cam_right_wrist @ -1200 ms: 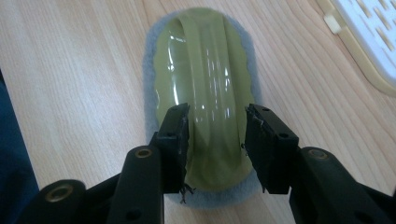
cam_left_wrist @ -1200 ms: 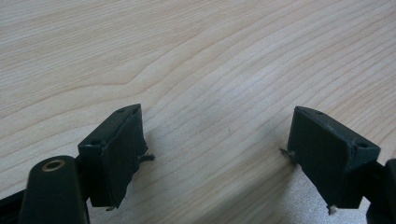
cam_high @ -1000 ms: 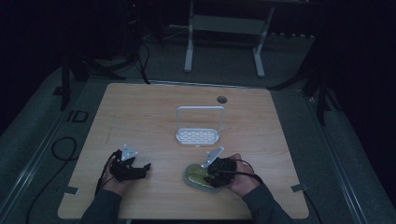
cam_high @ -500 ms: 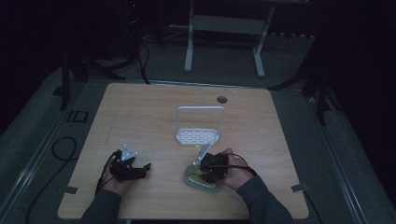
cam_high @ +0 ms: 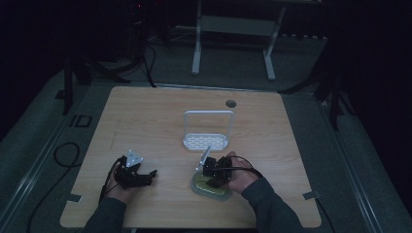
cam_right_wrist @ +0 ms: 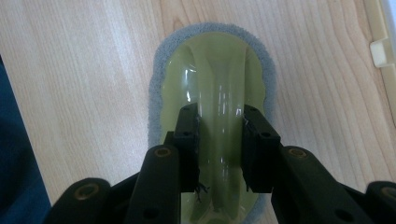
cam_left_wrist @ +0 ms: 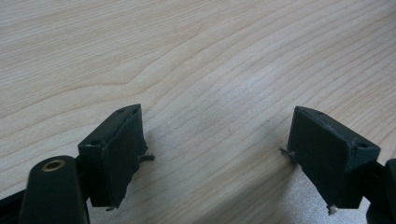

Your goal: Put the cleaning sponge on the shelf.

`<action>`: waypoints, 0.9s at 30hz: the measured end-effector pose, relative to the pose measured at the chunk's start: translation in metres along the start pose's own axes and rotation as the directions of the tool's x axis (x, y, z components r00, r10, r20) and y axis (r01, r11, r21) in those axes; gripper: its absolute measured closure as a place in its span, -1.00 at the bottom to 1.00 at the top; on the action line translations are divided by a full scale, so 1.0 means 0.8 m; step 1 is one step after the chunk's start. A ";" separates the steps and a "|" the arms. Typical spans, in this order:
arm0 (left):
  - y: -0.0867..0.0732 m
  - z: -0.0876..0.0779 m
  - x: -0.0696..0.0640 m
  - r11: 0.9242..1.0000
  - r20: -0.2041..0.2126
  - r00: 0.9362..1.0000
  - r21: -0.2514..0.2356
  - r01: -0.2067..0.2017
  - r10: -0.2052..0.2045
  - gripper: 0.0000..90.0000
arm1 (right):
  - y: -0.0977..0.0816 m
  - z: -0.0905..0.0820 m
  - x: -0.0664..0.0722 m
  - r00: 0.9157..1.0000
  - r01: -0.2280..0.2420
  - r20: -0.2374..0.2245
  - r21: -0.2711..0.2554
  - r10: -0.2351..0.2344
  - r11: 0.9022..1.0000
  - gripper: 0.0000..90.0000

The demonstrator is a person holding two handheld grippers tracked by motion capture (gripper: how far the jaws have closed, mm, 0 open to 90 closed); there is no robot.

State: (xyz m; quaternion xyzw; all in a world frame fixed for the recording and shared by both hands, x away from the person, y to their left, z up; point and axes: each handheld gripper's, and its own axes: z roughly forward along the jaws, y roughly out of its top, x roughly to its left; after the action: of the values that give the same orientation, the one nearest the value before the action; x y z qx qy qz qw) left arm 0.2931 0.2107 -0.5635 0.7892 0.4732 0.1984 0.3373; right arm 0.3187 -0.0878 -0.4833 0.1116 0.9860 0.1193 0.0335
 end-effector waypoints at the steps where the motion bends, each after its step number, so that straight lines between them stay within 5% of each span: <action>1: 0.000 0.000 0.000 1.000 0.000 1.000 0.000 0.000 0.000 -0.58 | 0.001 0.000 0.000 1.000 0.007 -0.001 0.007 -0.007 1.000 0.57; 27: 0.000 0.000 0.000 1.000 0.000 1.000 0.000 0.000 0.000 -0.58 | 0.004 -0.003 -0.005 0.995 0.104 -0.001 0.077 -0.104 0.992 0.58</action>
State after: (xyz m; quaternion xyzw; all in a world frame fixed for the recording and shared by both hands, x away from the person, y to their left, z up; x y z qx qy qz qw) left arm 0.2931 0.2107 -0.5635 0.7892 0.4733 0.1984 0.3373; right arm 0.3233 -0.0865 -0.4803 0.0613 0.9943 0.0792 0.0369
